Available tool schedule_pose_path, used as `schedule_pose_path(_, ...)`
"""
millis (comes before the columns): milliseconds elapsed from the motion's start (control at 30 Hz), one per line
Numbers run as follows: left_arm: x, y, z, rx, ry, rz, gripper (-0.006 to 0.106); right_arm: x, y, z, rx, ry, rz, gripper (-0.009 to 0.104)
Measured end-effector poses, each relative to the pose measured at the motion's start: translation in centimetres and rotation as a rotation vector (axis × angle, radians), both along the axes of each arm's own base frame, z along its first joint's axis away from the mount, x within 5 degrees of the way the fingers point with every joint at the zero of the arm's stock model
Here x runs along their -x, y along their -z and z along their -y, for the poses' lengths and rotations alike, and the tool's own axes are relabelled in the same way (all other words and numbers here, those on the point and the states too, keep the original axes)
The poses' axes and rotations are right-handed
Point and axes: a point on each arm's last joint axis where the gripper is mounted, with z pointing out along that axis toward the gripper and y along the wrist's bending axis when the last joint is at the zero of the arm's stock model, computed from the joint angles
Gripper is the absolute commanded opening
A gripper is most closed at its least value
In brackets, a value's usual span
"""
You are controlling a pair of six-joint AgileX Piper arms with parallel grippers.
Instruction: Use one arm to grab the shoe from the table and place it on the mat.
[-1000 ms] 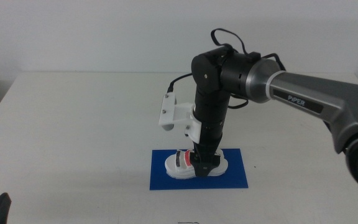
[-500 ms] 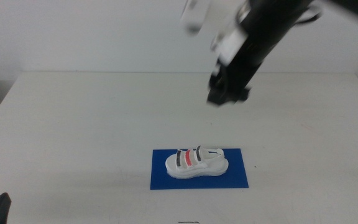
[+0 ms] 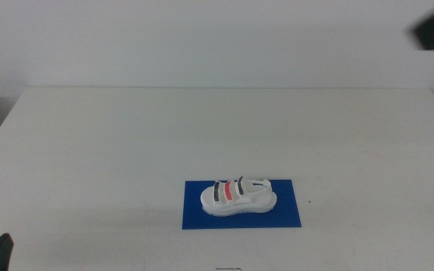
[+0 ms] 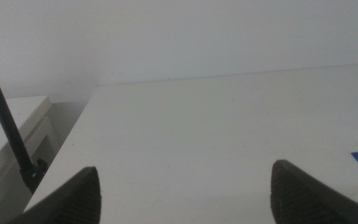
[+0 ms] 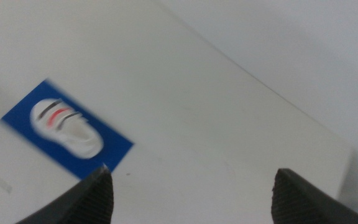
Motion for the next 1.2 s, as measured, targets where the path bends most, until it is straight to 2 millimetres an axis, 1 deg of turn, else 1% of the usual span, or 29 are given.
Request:
schedule_pose_path(100, 0.0, 0.0, 0.0, 0.000, 0.000, 0.000, 0.094, 2.5, 1.2, 3.3, -0.098, 0.168, 0.042, 0.065)
schedule_pose_path(200, 0.0, 0.0, 0.0, 0.000, 0.000, 0.000, 0.094, 4.8, 3.2, 5.5, -0.154, 0.280, 0.108, 0.065)
schedule_pose_path(267, 0.0, 0.0, 0.0, 0.000, 0.000, 0.000, 0.094, 6.3, 4.7, 6.5, -0.174, 0.325, 0.153, 0.065)
schedule_pose_path(333, 0.0, 0.0, 0.0, 0.000, 0.000, 0.000, 0.094, 7.1, 6.8, 6.9, -0.182, 0.345, 0.174, 0.065)
schedule_pose_path(433, 0.0, 0.0, 0.0, 0.000, 0.000, 0.000, 0.094, 8.1, 9.3, 6.9, -0.246, 0.329, 0.275, 0.065)
schedule_pose_path(533, 0.0, 0.0, 0.0, 0.000, 0.000, 0.000, 0.094, 9.2, 11.3, 6.8, -0.358, 0.308, 0.450, 0.065)
schedule_pose_path(667, 0.0, 0.0, 0.0, 0.000, 0.000, 0.000, 0.094, 10.6, 15.0, 7.1, -0.451, 0.299, 0.624, 0.066)
schedule_pose_path(733, 0.0, 0.0, 0.0, 0.000, 0.000, 0.000, 0.094, 11.0, 17.2, 7.2, -0.465, 0.297, 0.659, 0.067)
schedule_pose_path(800, 0.0, 0.0, 0.0, 0.000, 0.000, 0.000, 0.094, 11.6, 18.7, 7.3, -0.472, 0.292, 0.692, 0.071)
schedule_pose_path(900, 0.0, 0.0, 0.0, 0.000, 0.000, 0.000, 0.094, 12.1, 20.3, 7.3, -0.463, 0.292, 0.686, 0.078)
schedule_pose_path(1000, 0.0, 0.0, 0.0, 0.000, 0.000, 0.000, 0.094, 12.2, 21.2, 7.4, -0.451, 0.297, 0.648, 0.083)
schedule_pose_path(1067, 0.0, 0.0, 0.0, 0.000, 0.000, 0.000, 0.094, 12.3, 21.5, 7.4, -0.441, 0.301, 0.620, 0.083)
schedule_pose_path(1200, 0.0, 0.0, 0.0, 0.000, 0.000, 0.000, 0.094, 12.3, 21.6, 7.4, -0.419, 0.296, 0.620, 0.083)
